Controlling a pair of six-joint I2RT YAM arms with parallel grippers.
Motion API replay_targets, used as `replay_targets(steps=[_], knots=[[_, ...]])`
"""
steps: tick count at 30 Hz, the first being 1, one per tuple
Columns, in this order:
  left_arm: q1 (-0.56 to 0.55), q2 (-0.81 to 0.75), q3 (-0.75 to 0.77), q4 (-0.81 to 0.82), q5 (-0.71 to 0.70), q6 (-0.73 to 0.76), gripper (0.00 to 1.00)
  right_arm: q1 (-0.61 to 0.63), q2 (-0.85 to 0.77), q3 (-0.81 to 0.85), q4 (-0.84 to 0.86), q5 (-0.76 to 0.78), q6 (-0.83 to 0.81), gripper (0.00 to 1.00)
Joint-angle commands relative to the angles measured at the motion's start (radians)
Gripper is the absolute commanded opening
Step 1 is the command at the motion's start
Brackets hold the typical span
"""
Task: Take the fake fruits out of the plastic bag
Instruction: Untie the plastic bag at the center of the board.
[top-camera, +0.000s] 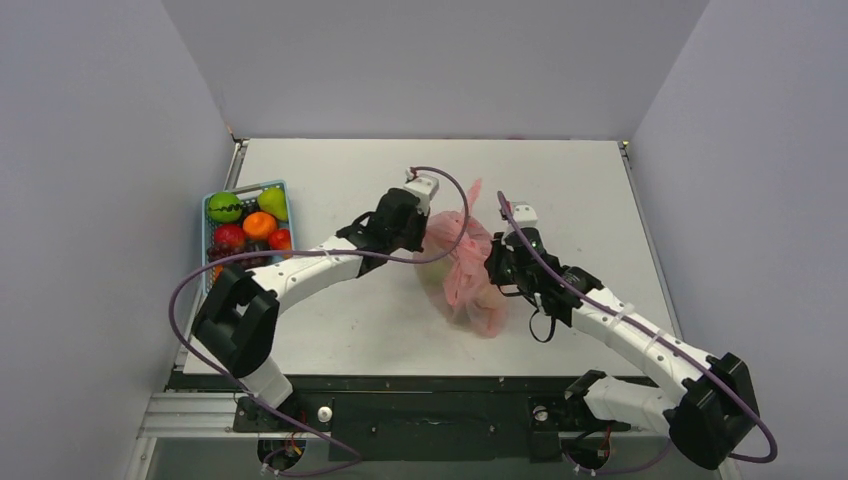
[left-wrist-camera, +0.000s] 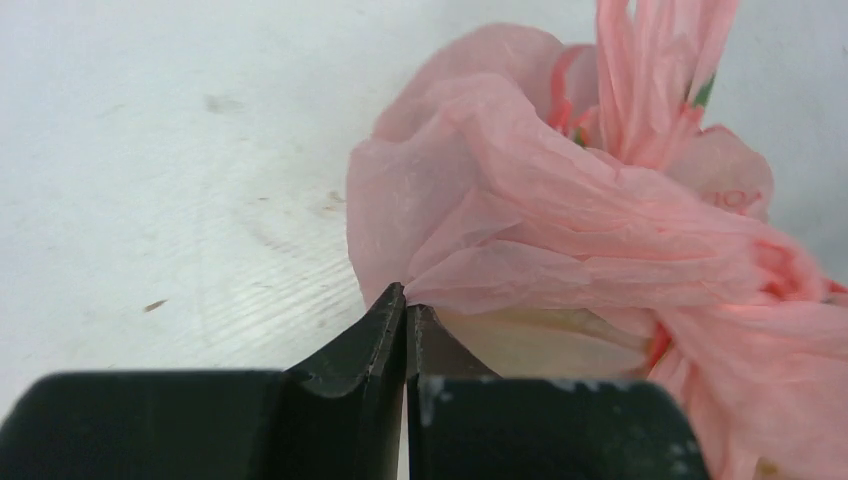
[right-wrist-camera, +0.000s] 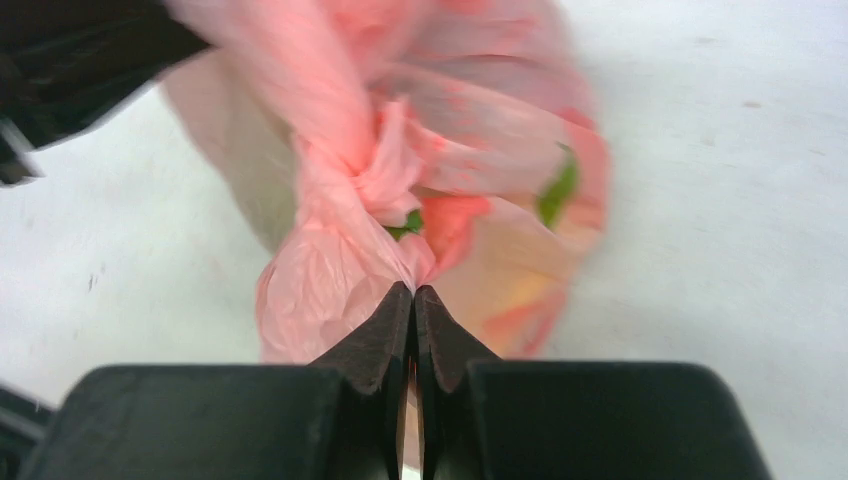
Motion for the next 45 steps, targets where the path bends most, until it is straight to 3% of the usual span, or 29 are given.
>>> replay_targets(steps=[1, 4, 6, 17, 21, 25, 27, 36, 42, 45], knots=[[0.118, -0.111, -0.03, 0.028, -0.185, -0.119, 0.0, -0.024, -0.122, -0.029, -0.074, 0.417, 0.202, 0.0], [0.145, -0.119, -0.036, 0.045, -0.109, -0.141, 0.0, -0.146, -0.224, -0.143, -0.051, 0.401, 0.315, 0.0], [0.149, -0.116, -0.032, 0.055, -0.05, -0.137, 0.0, -0.18, -0.267, -0.198, 0.004, 0.296, 0.343, 0.0], [0.148, -0.107, -0.027, 0.077, 0.141, -0.103, 0.0, -0.189, -0.282, -0.145, -0.04, 0.243, 0.166, 0.0], [0.146, -0.104, -0.018, 0.108, 0.19, -0.094, 0.0, -0.1, -0.269, -0.048, -0.092, 0.288, 0.056, 0.33], [0.145, -0.099, -0.014, 0.119, 0.22, -0.092, 0.0, -0.004, -0.23, 0.035, -0.103, 0.346, -0.02, 0.54], [0.145, -0.095, -0.01, 0.116, 0.226, -0.092, 0.0, 0.001, -0.182, 0.076, -0.108, 0.32, -0.04, 0.58], [0.145, -0.091, -0.004, 0.108, 0.236, -0.089, 0.0, 0.017, 0.039, 0.196, -0.072, 0.096, -0.104, 0.6], [0.145, -0.087, 0.005, 0.095, 0.235, -0.088, 0.0, 0.119, 0.131, 0.22, -0.066, 0.321, -0.154, 0.6], [0.147, -0.081, 0.013, 0.094, 0.233, -0.089, 0.0, 0.186, 0.163, 0.22, -0.057, 0.57, -0.138, 0.6]])
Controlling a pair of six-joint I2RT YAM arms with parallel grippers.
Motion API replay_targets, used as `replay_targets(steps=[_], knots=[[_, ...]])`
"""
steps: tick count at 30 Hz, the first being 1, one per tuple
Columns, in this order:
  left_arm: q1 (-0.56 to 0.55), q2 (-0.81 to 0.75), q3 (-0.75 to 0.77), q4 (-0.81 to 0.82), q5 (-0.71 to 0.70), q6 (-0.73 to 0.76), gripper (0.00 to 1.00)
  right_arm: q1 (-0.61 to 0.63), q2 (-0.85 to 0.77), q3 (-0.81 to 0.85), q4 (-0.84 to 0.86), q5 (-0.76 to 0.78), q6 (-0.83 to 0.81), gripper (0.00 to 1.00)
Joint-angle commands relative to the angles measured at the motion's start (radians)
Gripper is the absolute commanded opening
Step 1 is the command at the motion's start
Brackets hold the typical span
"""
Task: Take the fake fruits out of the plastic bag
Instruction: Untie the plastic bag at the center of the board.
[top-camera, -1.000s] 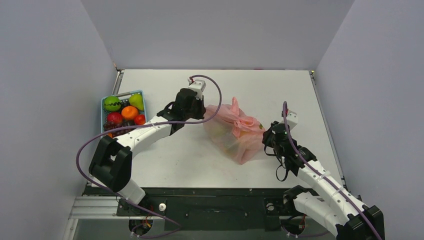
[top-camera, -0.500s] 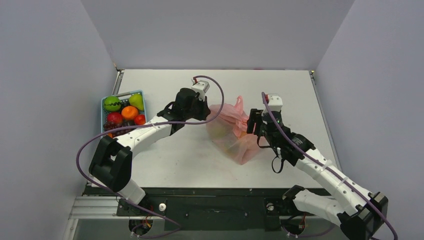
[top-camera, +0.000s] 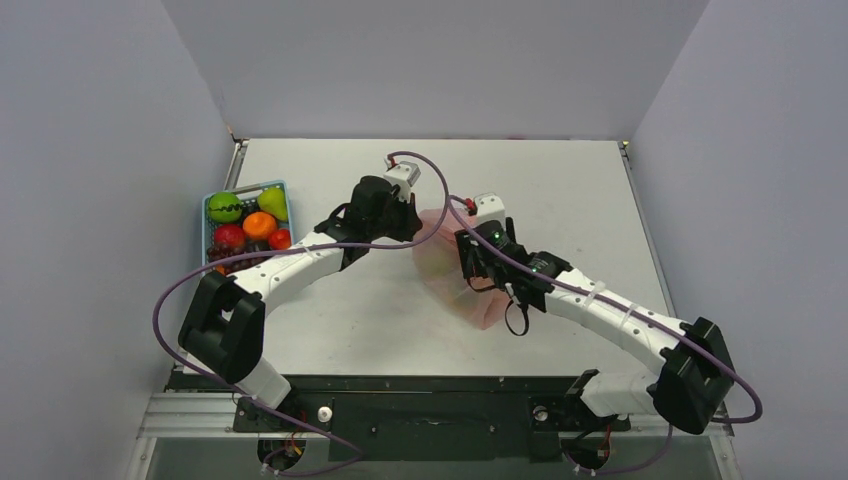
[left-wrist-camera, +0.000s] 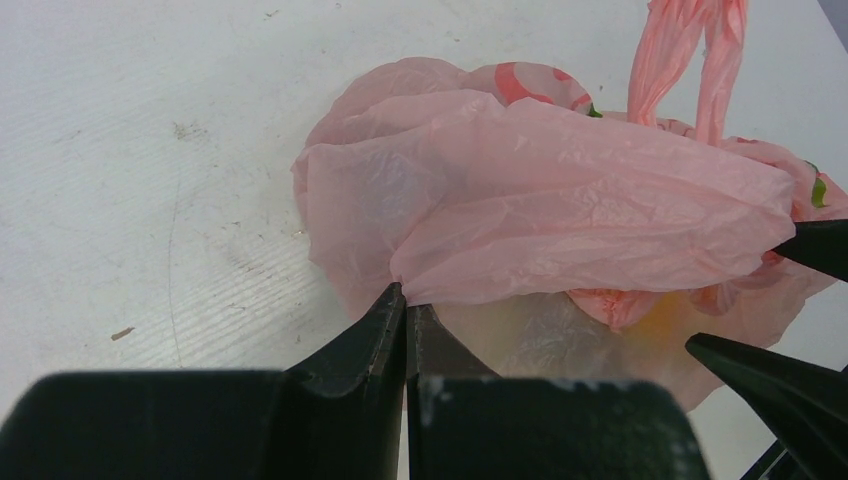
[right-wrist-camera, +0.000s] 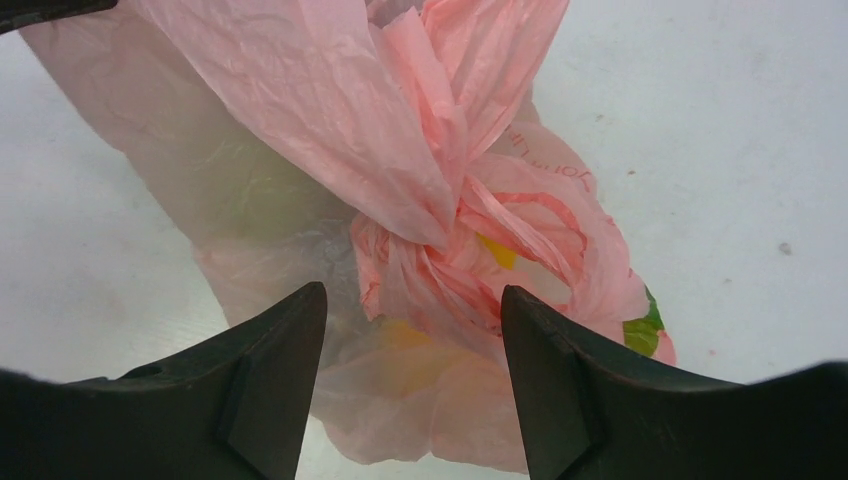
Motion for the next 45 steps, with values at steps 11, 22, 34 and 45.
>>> replay_targets(steps=[11, 22, 34, 45], knots=[[0.005, 0.011, 0.058, -0.009, -0.027, 0.014, 0.0, 0.116, 0.06, -0.004, 0.144, 0.597, 0.01, 0.17], [0.042, -0.007, 0.054, -0.019, -0.05, -0.013, 0.0, -0.27, -0.631, -0.451, 0.37, 0.135, 0.375, 0.0], [0.053, -0.037, 0.064, -0.001, 0.139, 0.018, 0.18, -0.465, -0.62, -0.47, 0.341, -0.153, 0.372, 0.0], [-0.08, -0.254, -0.097, 0.161, 0.033, 0.316, 0.45, -0.466, -0.562, -0.412, 0.239, -0.174, 0.221, 0.0]])
